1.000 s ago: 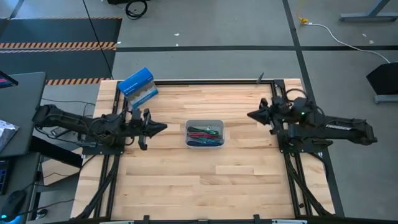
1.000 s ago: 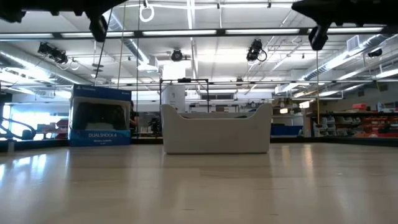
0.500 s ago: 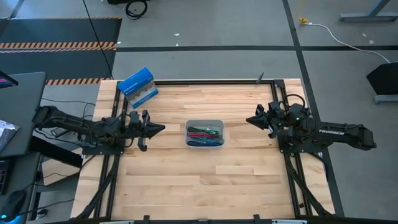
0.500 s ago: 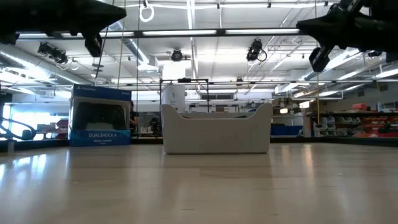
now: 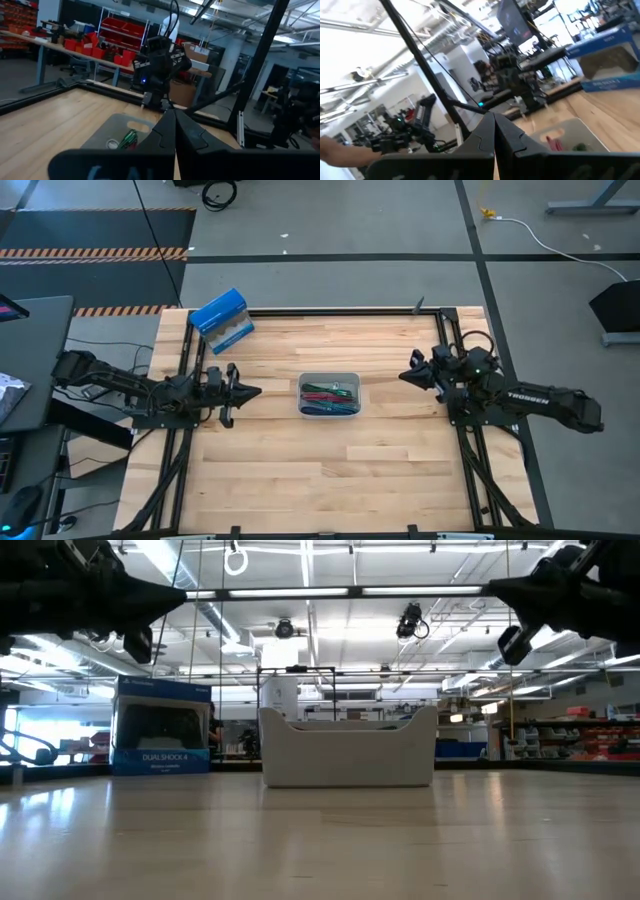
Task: Pick and place USB-C Cables
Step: Return to Home Position
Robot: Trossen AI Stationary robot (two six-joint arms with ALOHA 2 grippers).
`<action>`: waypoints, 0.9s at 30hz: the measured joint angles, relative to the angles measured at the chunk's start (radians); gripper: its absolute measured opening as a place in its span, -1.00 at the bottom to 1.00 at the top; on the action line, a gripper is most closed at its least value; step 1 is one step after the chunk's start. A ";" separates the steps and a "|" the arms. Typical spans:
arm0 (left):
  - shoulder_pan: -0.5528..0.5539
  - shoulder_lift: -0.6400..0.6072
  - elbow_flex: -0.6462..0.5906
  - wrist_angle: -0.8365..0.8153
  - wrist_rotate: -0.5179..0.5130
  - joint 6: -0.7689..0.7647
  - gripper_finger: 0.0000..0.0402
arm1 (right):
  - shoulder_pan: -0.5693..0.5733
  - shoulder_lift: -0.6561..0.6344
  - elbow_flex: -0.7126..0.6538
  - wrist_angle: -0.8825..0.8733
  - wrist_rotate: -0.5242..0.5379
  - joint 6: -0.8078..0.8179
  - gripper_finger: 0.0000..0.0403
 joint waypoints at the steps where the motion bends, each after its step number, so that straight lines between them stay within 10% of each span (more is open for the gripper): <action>1: 0.000 0.000 0.000 0.003 -0.006 -0.006 -1.00 | -0.011 0.000 0.000 0.019 -0.013 0.011 -1.00; 27: 0.020 0.000 -0.001 -0.052 -0.126 0.061 -0.79 | -0.077 0.000 0.000 0.113 -0.025 -0.169 -0.94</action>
